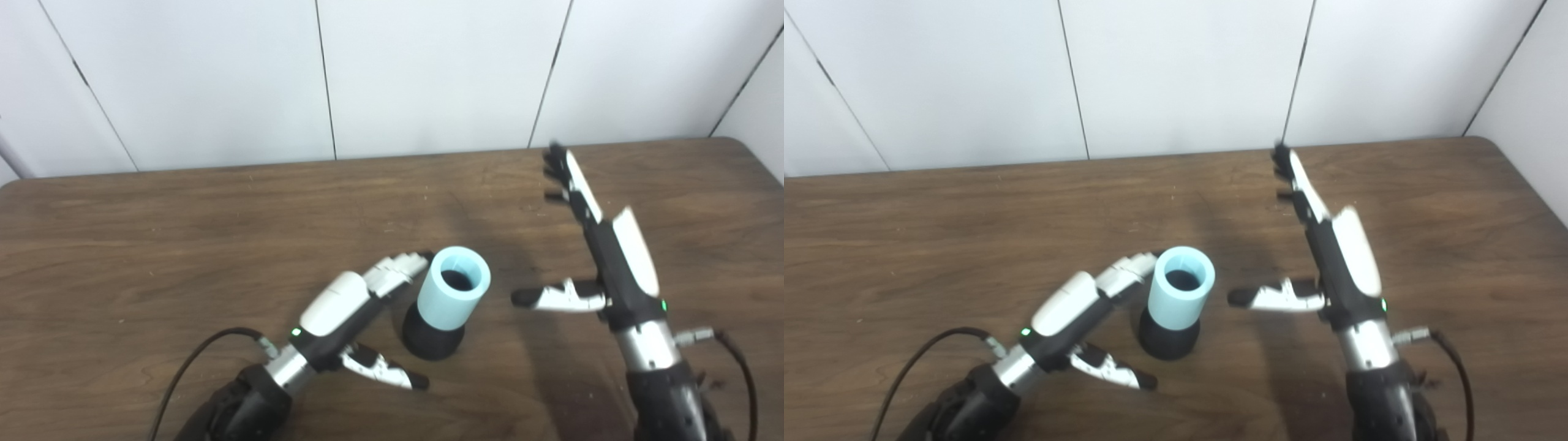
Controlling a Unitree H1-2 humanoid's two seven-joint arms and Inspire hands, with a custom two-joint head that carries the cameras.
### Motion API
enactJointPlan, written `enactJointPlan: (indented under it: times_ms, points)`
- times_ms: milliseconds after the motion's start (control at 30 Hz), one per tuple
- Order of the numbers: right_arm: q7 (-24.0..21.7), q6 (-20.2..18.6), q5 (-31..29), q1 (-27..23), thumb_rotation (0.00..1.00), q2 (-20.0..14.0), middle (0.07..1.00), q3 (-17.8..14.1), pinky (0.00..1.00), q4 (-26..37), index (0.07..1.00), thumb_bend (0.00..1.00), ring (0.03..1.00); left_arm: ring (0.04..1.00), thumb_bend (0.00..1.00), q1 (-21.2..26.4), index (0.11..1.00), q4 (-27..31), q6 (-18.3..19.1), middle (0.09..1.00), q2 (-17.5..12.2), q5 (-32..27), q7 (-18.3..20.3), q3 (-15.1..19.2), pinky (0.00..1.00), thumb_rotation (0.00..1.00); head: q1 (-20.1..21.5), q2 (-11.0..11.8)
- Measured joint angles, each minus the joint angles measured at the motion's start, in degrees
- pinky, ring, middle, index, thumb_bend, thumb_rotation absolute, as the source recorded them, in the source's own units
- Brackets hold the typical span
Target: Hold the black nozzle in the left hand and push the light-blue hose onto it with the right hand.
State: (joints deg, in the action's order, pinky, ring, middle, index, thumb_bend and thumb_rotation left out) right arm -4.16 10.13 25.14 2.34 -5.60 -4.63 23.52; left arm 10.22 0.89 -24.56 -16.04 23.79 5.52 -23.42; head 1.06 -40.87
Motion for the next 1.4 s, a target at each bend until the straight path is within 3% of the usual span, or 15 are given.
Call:
enactJointPlan:
  times_ms: [67,100,133,200,233,300,400,500,600,733,933,1100,1400]
  points:
    - [1.44,1.05,-1.82,0.79,0.79,0.86,0.973,0.31,0.80,-0.76,1.000,0.91,0.929,1.000,1.00,-2.15,1.000,3.69,0.07,1.000,0.21,-4.23,0.45,2.12,0.83,0.47,-0.70,0.26]
    - [2.07,1.59,-3.16,1.06,0.80,1.20,0.974,0.42,0.80,-0.95,1.000,0.90,0.931,1.000,1.00,-3.13,1.000,5.31,0.33,1.000,0.16,-5.91,0.71,3.49,0.82,0.47,-0.70,0.26]
    - [2.45,1.91,-4.74,1.27,0.82,1.47,0.974,0.50,0.81,-1.21,1.000,0.86,0.933,1.000,1.00,-3.92,1.000,7.08,0.93,1.000,0.04,-7.64,1.06,4.79,0.93,0.50,-0.70,0.35]
    - [3.20,2.28,-8.17,1.75,0.84,2.05,0.975,0.51,0.81,-2.36,1.000,0.84,0.934,1.000,1.00,-5.44,1.000,10.05,1.75,1.000,-0.61,-10.46,1.52,7.39,0.98,0.52,-0.62,0.53]
    - [3.53,2.24,-9.75,2.33,0.89,2.28,0.969,0.48,0.83,-2.75,1.000,0.80,0.936,1.000,1.00,-5.91,1.000,11.21,2.29,1.000,-0.92,-11.44,1.78,8.56,0.99,0.59,-0.88,0.79]
    - [3.24,1.10,-16.35,3.21,0.97,2.86,0.969,0.72,0.87,-3.61,1.000,0.73,0.942,0.992,1.00,-8.30,1.000,13.94,4.21,1.000,-0.35,-12.84,1.15,11.90,0.93,0.77,-1.66,0.97]
    - [3.01,-3.33,-25.19,3.98,1.00,4.02,0.968,0.42,0.89,-4.71,1.000,0.69,0.938,0.977,1.00,-13.60,1.000,17.77,8.14,1.000,3.93,-13.10,-2.41,15.75,0.93,0.90,-2.02,1.05]
    - [2.80,-8.91,-32.04,4.80,1.00,4.85,0.965,0.67,0.90,-4.91,1.000,0.68,0.935,0.994,0.98,-17.24,1.000,18.90,14.06,1.000,9.96,-15.74,-4.64,15.13,0.98,0.93,-2.02,1.41]
    - [2.63,-13.01,-34.18,4.96,1.00,5.37,0.945,1.78,0.88,-4.84,0.994,0.67,0.915,1.000,0.93,-17.83,1.000,20.54,21.57,1.000,10.78,-23.61,-4.39,14.92,1.00,0.93,-2.20,1.23]
    - [2.38,-14.17,-34.88,5.18,1.00,5.28,0.921,2.25,0.88,-5.54,0.964,0.67,0.906,1.000,0.91,-17.85,1.000,20.33,28.49,1.000,10.92,-30.50,-4.96,15.07,1.00,0.92,-2.20,1.05]
    - [2.42,-18.37,-35.98,5.05,1.00,5.45,0.886,2.43,0.85,-7.01,0.904,0.67,0.875,1.000,0.89,-17.53,1.000,20.10,31.17,1.000,10.98,-33.78,-6.94,15.92,1.00,0.92,-2.11,0.97]
    - [3.45,-20.75,-36.06,4.78,1.00,5.69,0.946,2.13,0.91,-6.29,0.958,0.68,0.928,1.000,0.89,-17.42,1.000,19.83,32.67,1.000,11.14,-34.39,-8.19,15.56,1.00,0.93,-2.73,1.05]
    - [3.71,-20.85,-35.01,4.73,1.00,5.71,0.988,2.34,0.95,-6.27,0.994,0.68,0.969,1.000,0.84,-17.26,1.000,19.88,32.62,1.000,11.27,-27.71,-10.25,14.11,1.00,0.96,-2.11,0.79]
